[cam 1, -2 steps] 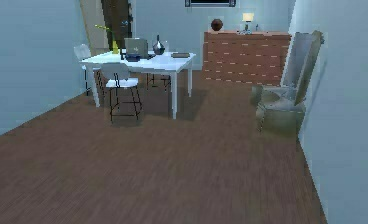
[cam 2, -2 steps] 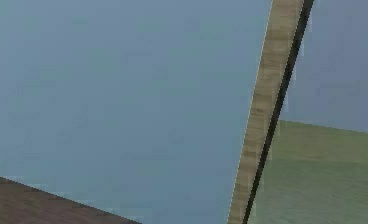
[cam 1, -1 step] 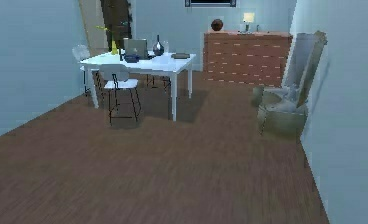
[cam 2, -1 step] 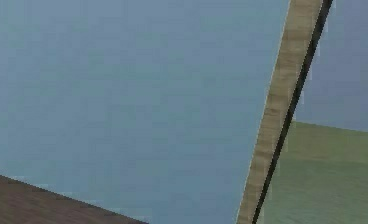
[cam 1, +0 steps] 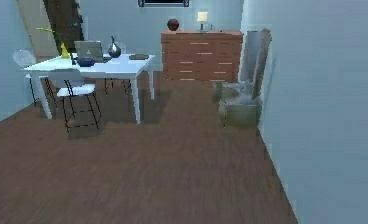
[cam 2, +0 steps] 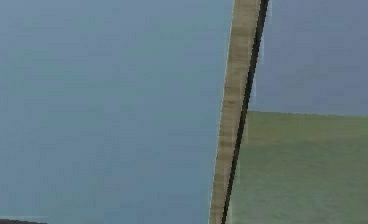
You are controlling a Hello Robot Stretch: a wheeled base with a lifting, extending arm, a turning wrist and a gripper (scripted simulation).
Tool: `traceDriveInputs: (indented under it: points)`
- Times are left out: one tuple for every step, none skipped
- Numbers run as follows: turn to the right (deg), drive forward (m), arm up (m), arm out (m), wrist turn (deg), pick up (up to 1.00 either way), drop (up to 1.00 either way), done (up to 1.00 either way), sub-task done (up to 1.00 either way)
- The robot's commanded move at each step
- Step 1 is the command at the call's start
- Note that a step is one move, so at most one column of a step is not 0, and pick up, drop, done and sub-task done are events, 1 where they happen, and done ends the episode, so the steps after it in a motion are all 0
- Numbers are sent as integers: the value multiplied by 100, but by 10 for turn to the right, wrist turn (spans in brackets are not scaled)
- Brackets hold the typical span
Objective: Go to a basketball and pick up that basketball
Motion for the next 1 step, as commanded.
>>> traceDriveInputs:
  points:
    - [0,100,0,0,0,0,0,0,0]
